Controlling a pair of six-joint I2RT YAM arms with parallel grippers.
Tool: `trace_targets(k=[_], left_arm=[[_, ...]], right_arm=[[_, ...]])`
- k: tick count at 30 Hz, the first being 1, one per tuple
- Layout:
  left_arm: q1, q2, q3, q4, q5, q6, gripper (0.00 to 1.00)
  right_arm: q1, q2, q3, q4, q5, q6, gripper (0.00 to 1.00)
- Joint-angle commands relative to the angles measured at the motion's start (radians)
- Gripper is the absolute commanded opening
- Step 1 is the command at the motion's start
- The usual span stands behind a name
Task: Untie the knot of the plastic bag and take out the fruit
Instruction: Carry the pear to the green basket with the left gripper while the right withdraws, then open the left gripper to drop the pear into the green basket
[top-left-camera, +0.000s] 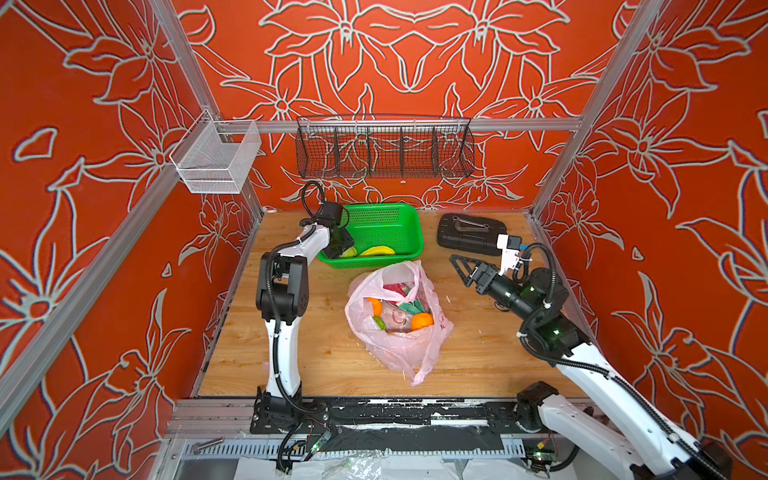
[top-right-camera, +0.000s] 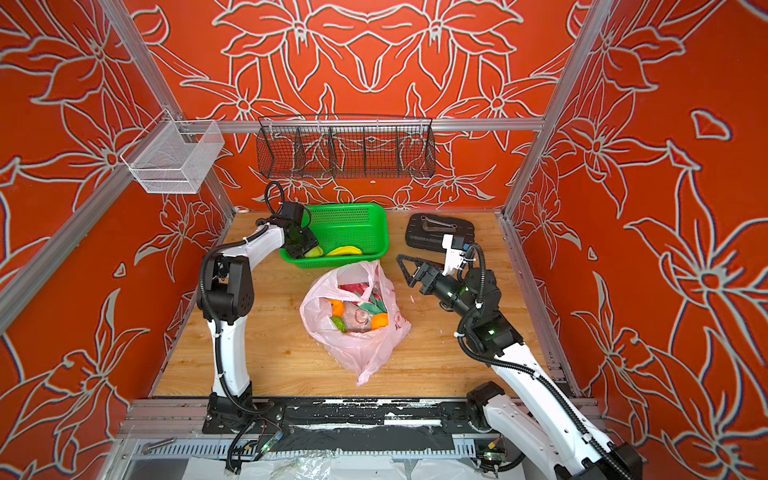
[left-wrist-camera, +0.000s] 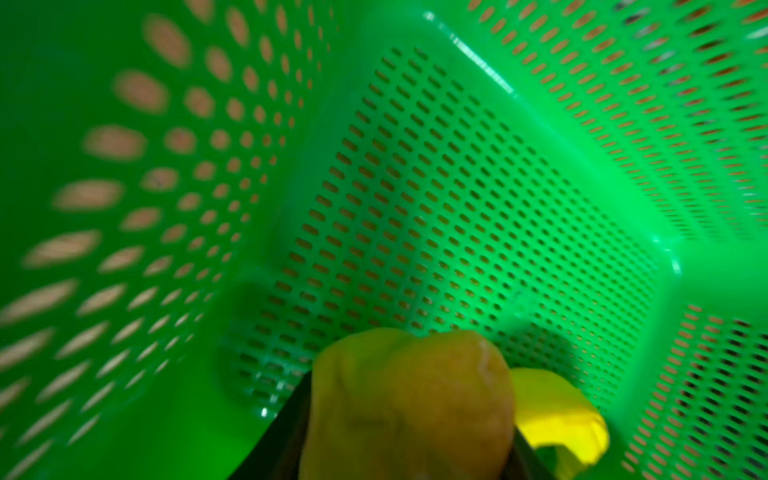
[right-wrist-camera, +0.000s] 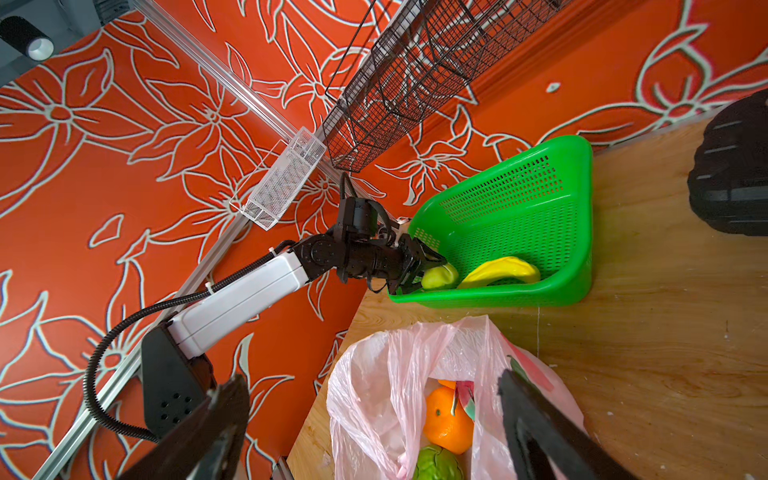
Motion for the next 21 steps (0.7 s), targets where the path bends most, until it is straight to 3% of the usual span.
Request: trace_targets(k=[1, 5, 8, 11, 21], left_arm=[[0.004, 0.027, -0.001, -0.074, -0.001, -0.007, 0.28], [0.003, 0.016, -0.008, -0.064, 0.015, 0.004, 0.64], [0.003, -0.027, -0.023, -0.057, 0.016, 0.019, 0.81], [0.003, -0.089, -0.043, -0.047, 0.02, 0.032, 0.88], [0.003, -0.374, -0.152, -0.019, 0.077, 0.043, 0.91]], right_arm=[[0.006, -0.02, 0.012, -0.002, 0.025, 0.017, 0.95], [0.008, -0.018, 0.038, -0.023, 0.018, 0.012, 0.95], [0.008, -0.021, 0.048, -0.042, 0.015, 0.008, 0.95], [0.008, -0.021, 0.052, -0.058, 0.003, 0.003, 0.95], [0.11, 0.013, 0.118, -0.206, 0.027, -0.119, 0.9]])
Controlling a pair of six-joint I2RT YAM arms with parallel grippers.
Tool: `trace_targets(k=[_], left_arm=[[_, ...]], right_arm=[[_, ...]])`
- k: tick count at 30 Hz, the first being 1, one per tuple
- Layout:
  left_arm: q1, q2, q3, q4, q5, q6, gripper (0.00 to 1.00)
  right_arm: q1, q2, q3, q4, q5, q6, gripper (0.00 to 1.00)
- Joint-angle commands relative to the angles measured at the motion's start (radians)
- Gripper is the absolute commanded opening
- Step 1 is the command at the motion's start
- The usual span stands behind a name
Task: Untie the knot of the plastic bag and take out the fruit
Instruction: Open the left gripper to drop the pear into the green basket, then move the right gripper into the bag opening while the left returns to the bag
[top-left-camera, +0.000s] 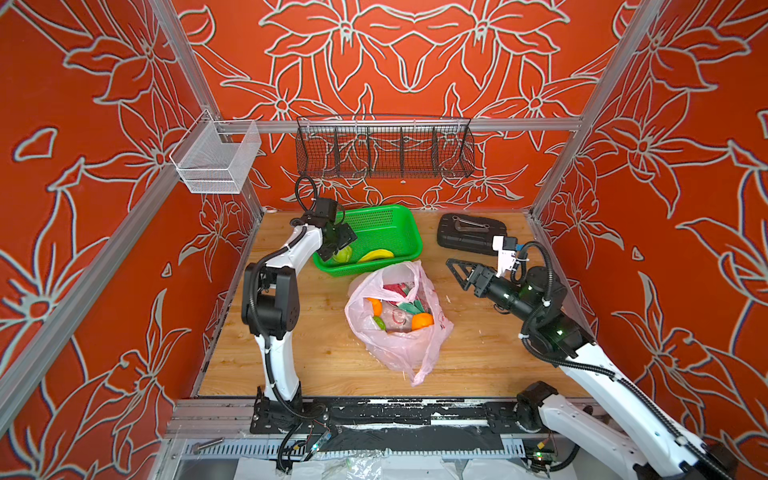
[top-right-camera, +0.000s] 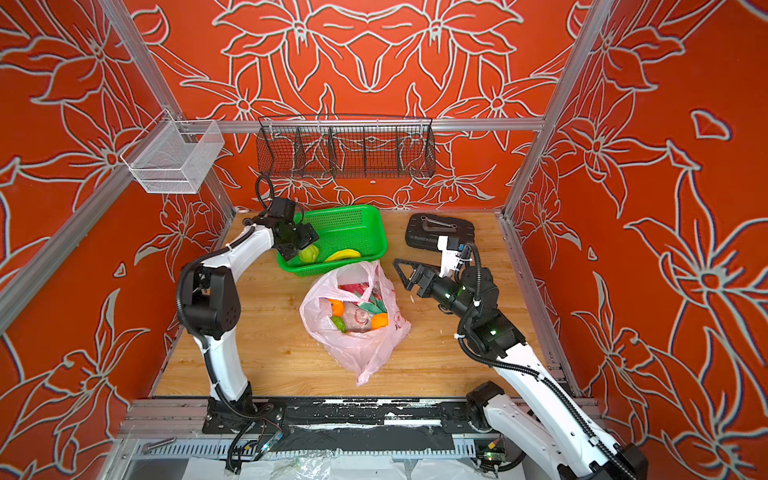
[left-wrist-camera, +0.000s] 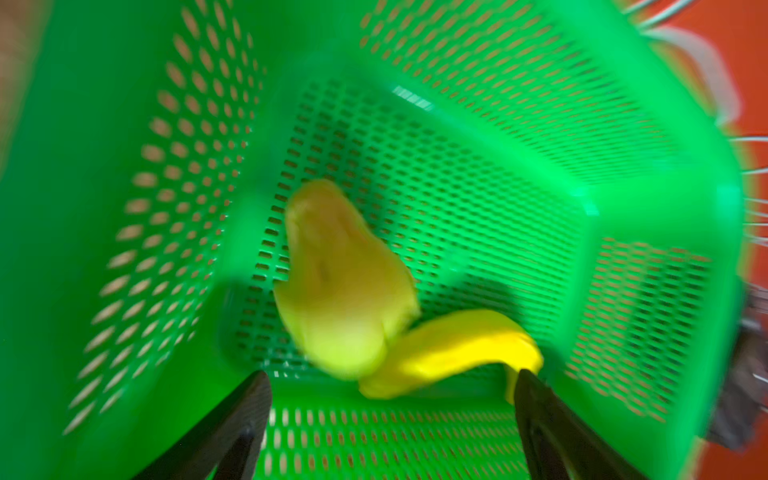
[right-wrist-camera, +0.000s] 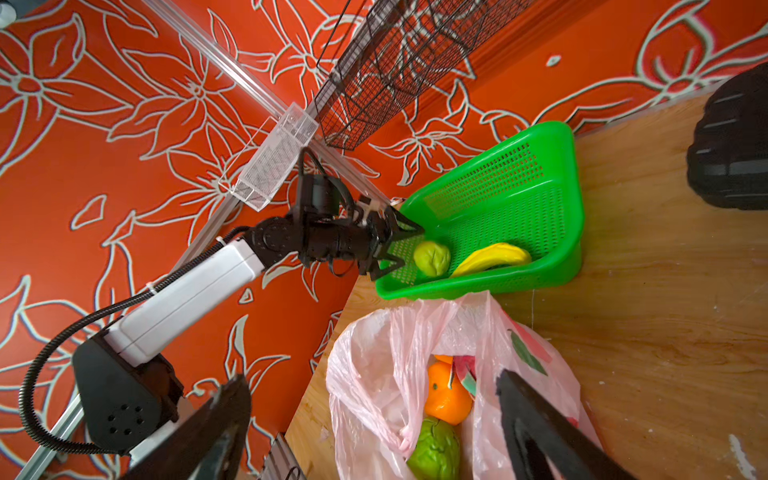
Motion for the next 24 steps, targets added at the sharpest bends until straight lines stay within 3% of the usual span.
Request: trace_targets(k=[1, 7, 12, 17, 20, 24], left_arm=[[0.003, -0.152, -0.06, 0.024, 0.054, -0.001, 0.91], [-0.015, -0.414, -0.264, 0.108, 0.145, -0.048, 0.9], [-0.082, -0.629, -0.384, 0.121, 0.155, -0.003, 0.89], [-0.229, -0.81, -0.504, 0.106, 0.016, 0.066, 0.87], [-0.279, -0.85, -0.54, 0.027, -0.009, 0.057, 0.86], [-0.356, -0.87, -0.593, -0.096, -0.091, 0.028, 0.86]], right_arm=[[0.065, 0.015, 0.058, -0.075, 0.03, -0.087, 0.88], [0.24, 0.102, 0.098, -0.165, 0.121, -0.215, 0.78], [0.343, 0.187, 0.108, -0.224, 0.173, -0.281, 0.71], [0.42, 0.281, 0.103, -0.285, 0.206, -0.275, 0.62], [0.461, 0.34, 0.103, -0.345, 0.229, -0.247, 0.5], [0.487, 0.41, 0.112, -0.473, 0.315, -0.183, 0.41]])
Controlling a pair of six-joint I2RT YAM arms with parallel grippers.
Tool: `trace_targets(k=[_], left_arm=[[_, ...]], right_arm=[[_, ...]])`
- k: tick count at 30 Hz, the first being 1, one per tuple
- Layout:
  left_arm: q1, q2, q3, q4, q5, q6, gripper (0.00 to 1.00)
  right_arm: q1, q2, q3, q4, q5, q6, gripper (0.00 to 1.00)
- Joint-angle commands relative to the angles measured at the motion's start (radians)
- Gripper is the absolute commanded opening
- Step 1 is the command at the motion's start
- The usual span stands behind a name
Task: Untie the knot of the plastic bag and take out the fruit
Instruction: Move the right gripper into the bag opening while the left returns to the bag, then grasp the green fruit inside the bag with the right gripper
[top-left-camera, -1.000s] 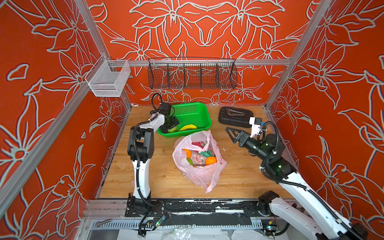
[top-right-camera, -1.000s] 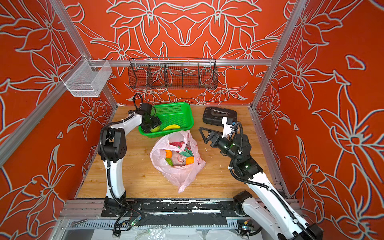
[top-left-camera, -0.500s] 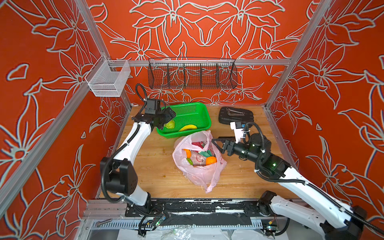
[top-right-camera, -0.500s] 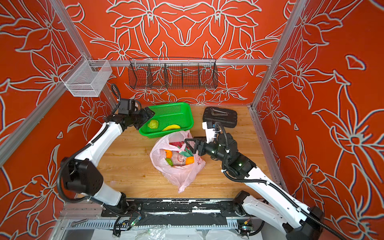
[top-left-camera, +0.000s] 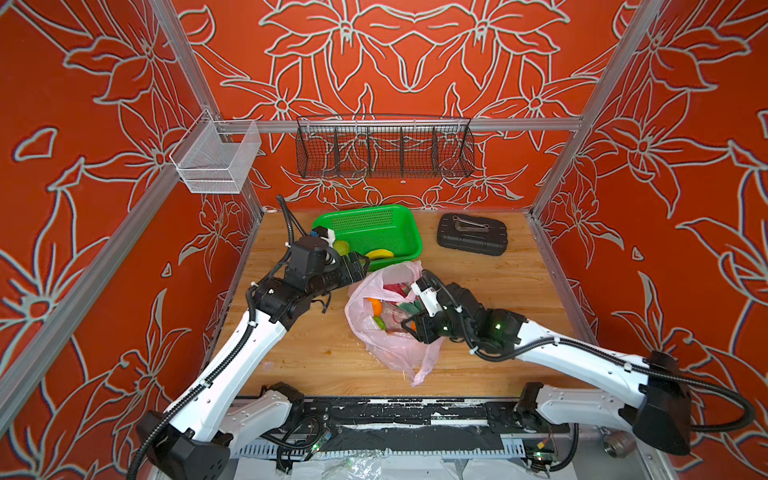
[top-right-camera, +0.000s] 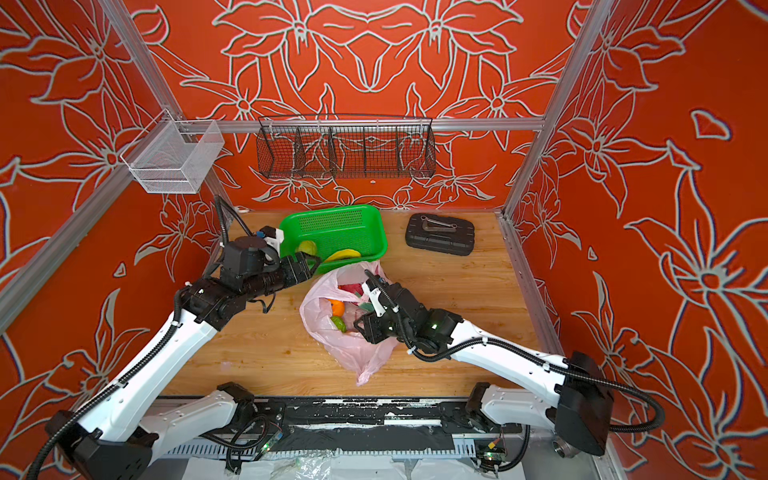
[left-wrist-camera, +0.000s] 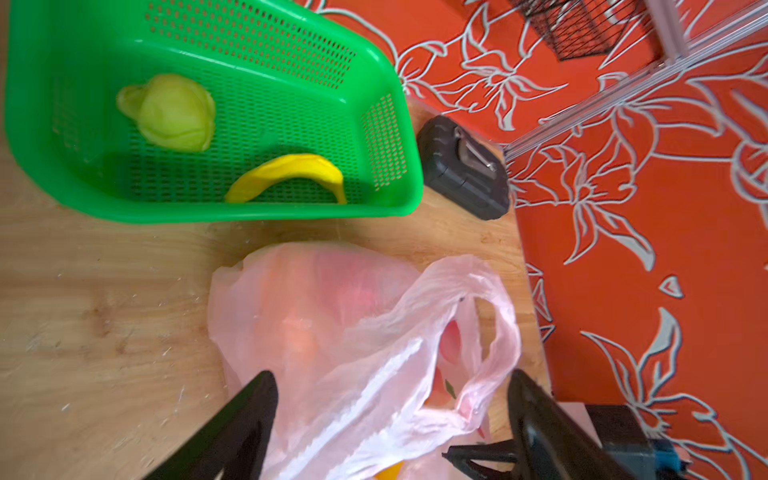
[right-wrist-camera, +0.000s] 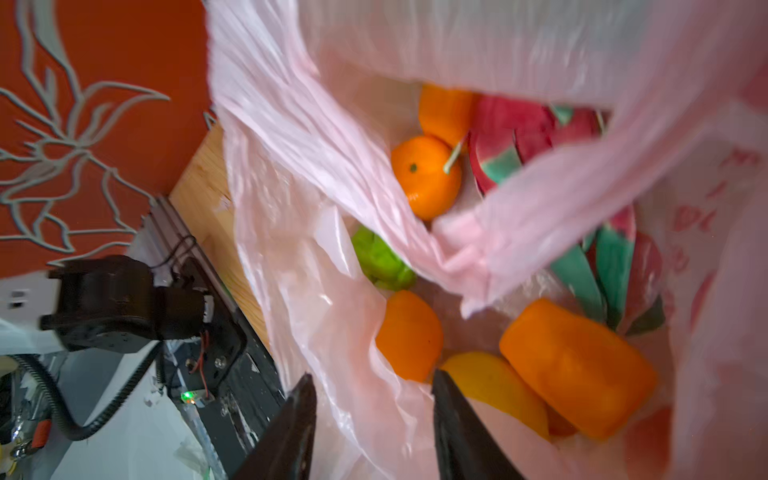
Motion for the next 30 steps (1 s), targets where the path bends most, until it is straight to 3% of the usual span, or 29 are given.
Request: trace_targets(k=[1, 10, 16, 22, 30], left_arm=[[-0.064, -0.011, -0.068, -0.151, -0.109, -0.023, 0.86], [-0.148, -0.158, -0.334, -0.197, -0.067, -0.189, 0.86], [-0.154, -0.122, -0.416, -0.08, 0.066, -0.208, 0.88], [-0.154, -0.073, -0.439, -0.011, 0.105, -0.192, 0.88], [-0.154, 0.02, -0.467, -0.026, 0.1, -0.199, 0.54]], right_arm=[[0.023, 0.042, 0.026, -0.135, 0.071, 0.045, 0.4], [0.163, 0.138, -0.017, -0.11, -0.053, 0.071, 0.36], [0.207, 0.267, 0.032, -0.109, -0.083, 0.058, 0.34], [0.207, 0.254, 0.082, -0.102, -0.035, 0.053, 0.39], [0.204, 0.202, 0.167, -0.125, 0.136, 0.015, 0.46]])
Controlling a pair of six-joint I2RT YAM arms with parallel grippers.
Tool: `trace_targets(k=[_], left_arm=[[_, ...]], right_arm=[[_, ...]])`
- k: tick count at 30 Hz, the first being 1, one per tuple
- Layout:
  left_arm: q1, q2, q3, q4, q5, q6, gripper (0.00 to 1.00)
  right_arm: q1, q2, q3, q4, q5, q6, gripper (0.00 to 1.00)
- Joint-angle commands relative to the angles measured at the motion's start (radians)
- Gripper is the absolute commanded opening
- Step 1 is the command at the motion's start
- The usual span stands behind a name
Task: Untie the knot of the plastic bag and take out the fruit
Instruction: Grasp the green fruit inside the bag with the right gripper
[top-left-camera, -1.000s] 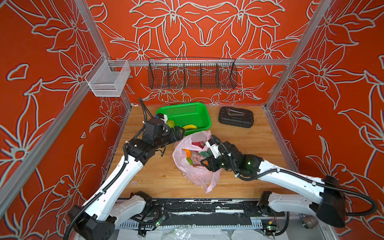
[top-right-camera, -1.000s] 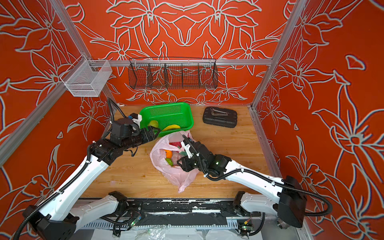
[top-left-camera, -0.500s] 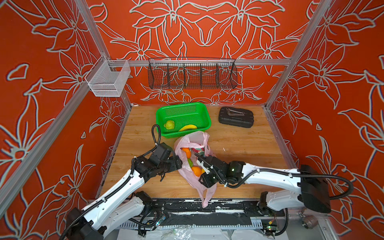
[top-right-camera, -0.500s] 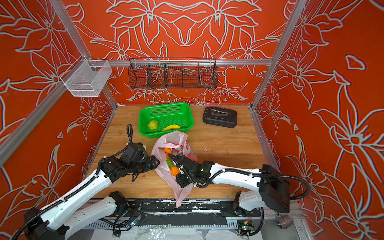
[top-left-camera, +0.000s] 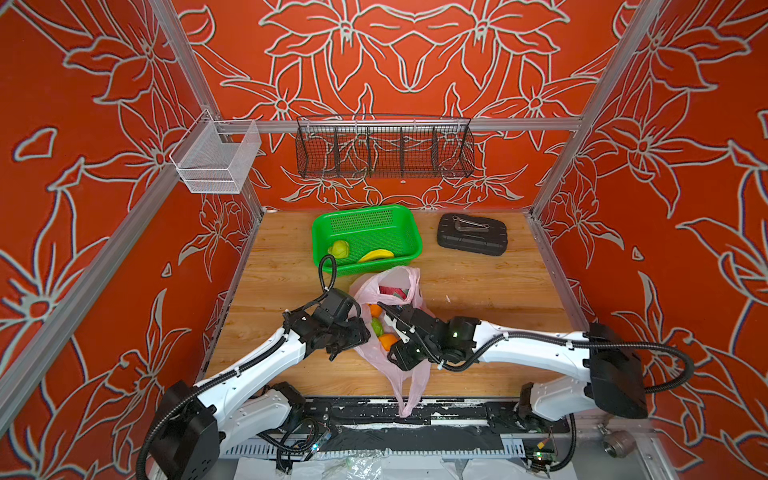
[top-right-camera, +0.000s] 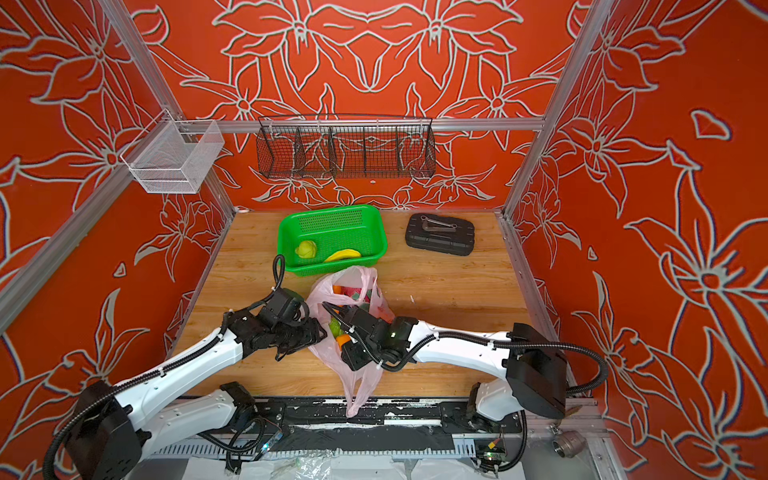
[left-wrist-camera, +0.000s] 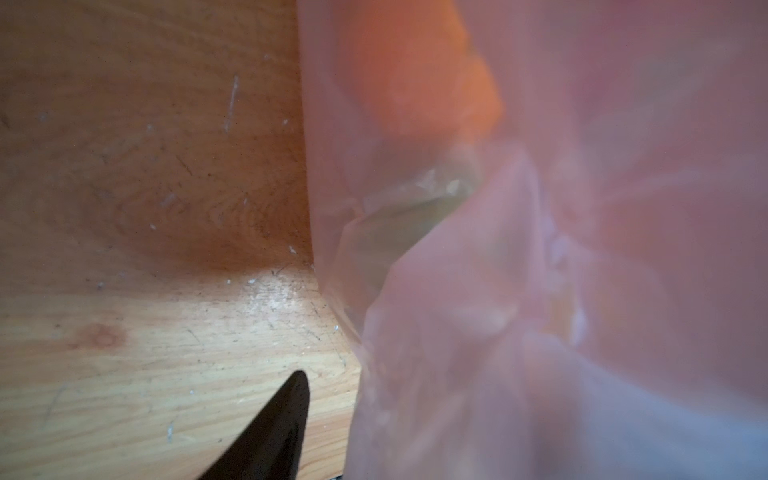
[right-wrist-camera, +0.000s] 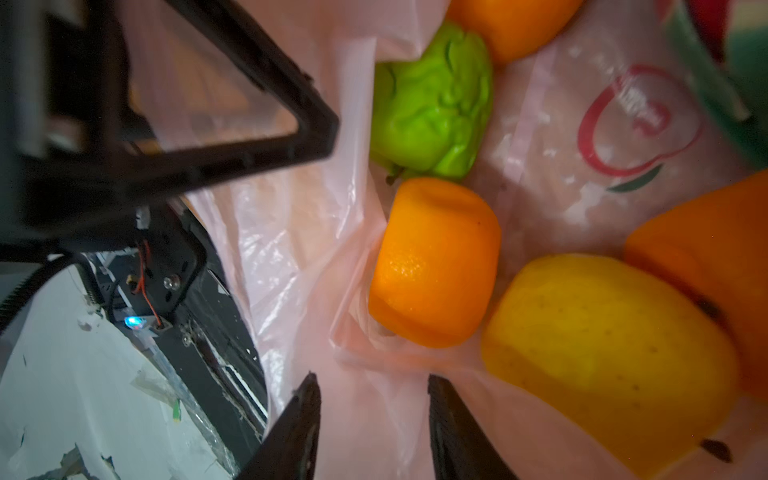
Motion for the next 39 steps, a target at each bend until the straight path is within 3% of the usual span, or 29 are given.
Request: trace_targets(k=[1, 7, 13, 17, 21, 30, 39], left_arm=[[-0.005, 0.016, -0.023, -0.008, -0.003, -0.015, 0.49], [-0.005, 0.02, -0.017, -0.119, -0.114, -0.049, 0.22], [-0.005, 0.025, -0.019, -0.176, -0.176, -0.079, 0.0], [-0.005, 0.061, -0.017, -0.175, -0.182, -0.073, 0.0], [-0.006, 0.084, -0.01, -0.158, -0.179, -0.07, 0.0], [-0.006, 0.113, 0.002, -0.139, -0.192, -0.058, 0.0], [-0.005, 0.117, 0.003, -0.129, -0.189, -0.063, 0.0]], right_arm=[[0.004, -0.033, 0.046, -0.006, 0.135, -0.037, 0.47], [-0.018, 0.053, 0.099, 0.035, 0.26, -0.041, 0.56], [-0.066, 0.18, 0.147, 0.104, 0.196, 0.016, 0.6], [-0.095, 0.247, 0.173, 0.154, 0.144, 0.072, 0.72], [-0.133, 0.3, 0.161, 0.247, 0.045, 0.117, 0.77], [-0.144, 0.408, 0.189, 0.302, -0.05, 0.122, 0.78], [-0.158, 0.467, 0.181, 0.386, -0.11, 0.147, 0.72]])
